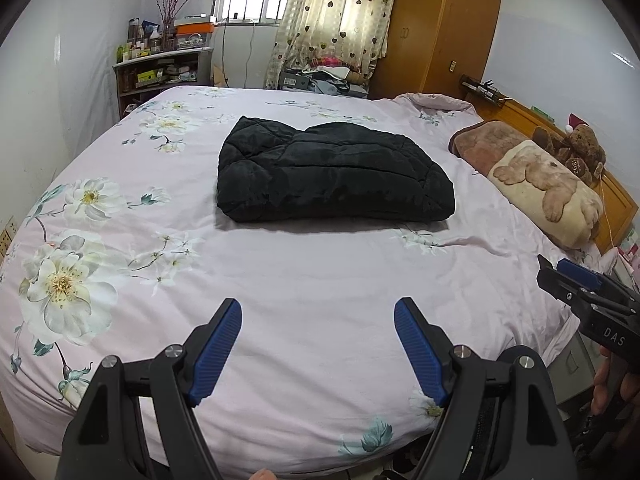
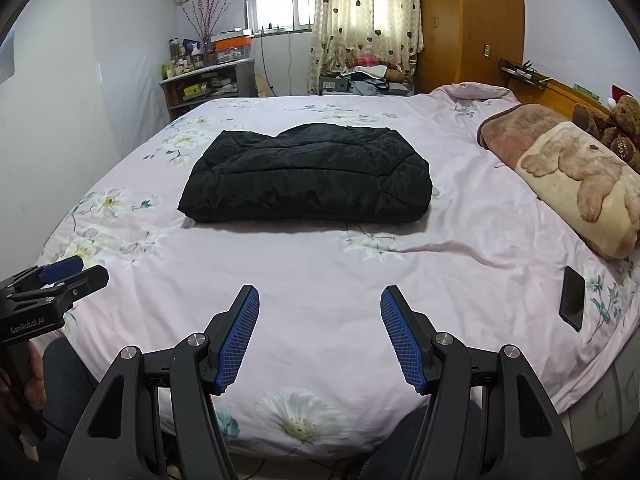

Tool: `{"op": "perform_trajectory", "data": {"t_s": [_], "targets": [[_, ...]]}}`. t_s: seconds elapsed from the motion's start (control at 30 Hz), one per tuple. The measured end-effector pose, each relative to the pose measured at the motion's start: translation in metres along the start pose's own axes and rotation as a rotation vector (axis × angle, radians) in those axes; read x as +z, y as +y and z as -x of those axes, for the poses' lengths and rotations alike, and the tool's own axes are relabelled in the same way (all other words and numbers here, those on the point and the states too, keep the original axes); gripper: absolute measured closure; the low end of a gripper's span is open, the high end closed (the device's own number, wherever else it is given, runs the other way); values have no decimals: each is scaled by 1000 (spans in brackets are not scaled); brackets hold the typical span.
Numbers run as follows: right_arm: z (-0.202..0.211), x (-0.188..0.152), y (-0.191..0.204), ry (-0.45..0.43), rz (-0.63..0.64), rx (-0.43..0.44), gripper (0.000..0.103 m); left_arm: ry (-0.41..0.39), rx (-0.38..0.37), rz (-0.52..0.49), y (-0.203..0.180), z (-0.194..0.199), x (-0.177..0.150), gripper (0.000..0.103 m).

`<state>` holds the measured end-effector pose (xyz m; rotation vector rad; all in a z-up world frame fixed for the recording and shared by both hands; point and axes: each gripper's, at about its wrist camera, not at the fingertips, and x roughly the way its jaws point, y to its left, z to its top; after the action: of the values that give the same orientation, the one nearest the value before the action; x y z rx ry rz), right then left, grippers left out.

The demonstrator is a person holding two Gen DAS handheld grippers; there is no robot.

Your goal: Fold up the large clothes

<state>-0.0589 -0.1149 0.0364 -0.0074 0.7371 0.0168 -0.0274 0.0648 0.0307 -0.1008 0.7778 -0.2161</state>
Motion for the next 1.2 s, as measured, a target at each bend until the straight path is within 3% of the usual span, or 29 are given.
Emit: {"op": "perform_trajectory", "data": {"t_s": [0.2,1.2], "targets": [[-1,0,-1,2,1,-3,39,9,-29,32,5,-1,0,23],[-3,0,-4,7,4,-2,39,44,-6,7,-2,-7,-1,23]]}}
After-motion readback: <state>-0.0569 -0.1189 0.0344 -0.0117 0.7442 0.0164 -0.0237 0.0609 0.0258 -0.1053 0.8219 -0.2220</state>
